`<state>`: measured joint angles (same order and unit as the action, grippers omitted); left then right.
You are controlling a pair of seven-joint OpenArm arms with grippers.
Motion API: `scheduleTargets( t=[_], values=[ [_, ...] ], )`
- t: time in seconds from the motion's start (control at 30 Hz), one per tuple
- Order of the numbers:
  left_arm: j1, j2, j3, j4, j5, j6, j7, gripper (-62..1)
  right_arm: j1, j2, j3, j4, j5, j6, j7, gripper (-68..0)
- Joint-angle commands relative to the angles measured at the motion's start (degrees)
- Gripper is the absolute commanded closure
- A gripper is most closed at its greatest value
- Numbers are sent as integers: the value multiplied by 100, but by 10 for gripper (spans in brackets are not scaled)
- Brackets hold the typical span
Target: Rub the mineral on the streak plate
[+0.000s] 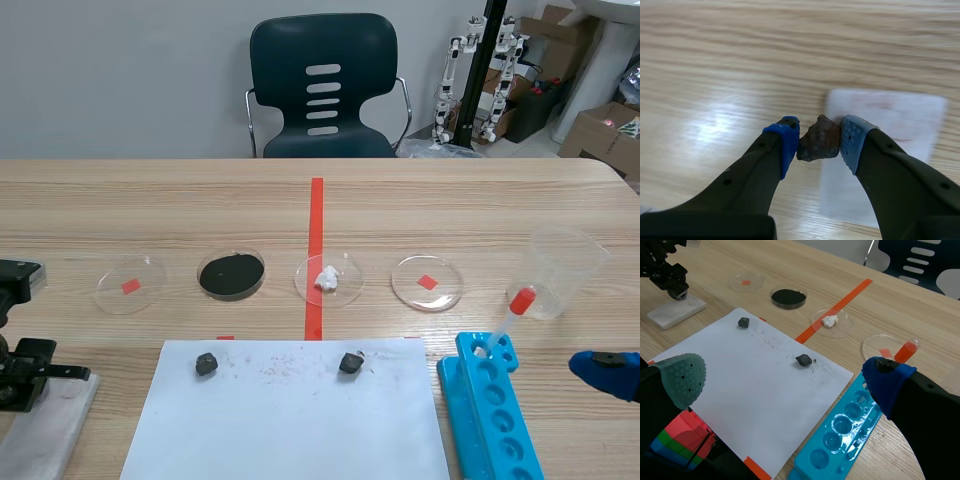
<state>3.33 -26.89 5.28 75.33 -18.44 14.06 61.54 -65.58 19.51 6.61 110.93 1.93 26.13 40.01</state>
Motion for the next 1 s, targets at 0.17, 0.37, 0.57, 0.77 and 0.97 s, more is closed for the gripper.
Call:
scheduleTargets(
  t=[0.17,0.37,0.57,0.77,0.97],
  values=[
    [31,-61,-15,0,-610,-129,-50,-117,4,2,7,48,85,4,85,-679],
    [31,-59,-7,0,-1447,-487,-240,-117,4,2,7,48,85,4,85,-679],
    [31,-59,-7,0,-1759,-616,-326,-117,4,2,7,48,85,4,85,-679],
    [31,-61,-7,0,-1003,-459,-297,-117,4,2,7,48,85,4,85,-679],
    [31,-61,-7,0,-413,-306,-269,-117,4,2,7,48,85,4,85,-679]
  ],
)
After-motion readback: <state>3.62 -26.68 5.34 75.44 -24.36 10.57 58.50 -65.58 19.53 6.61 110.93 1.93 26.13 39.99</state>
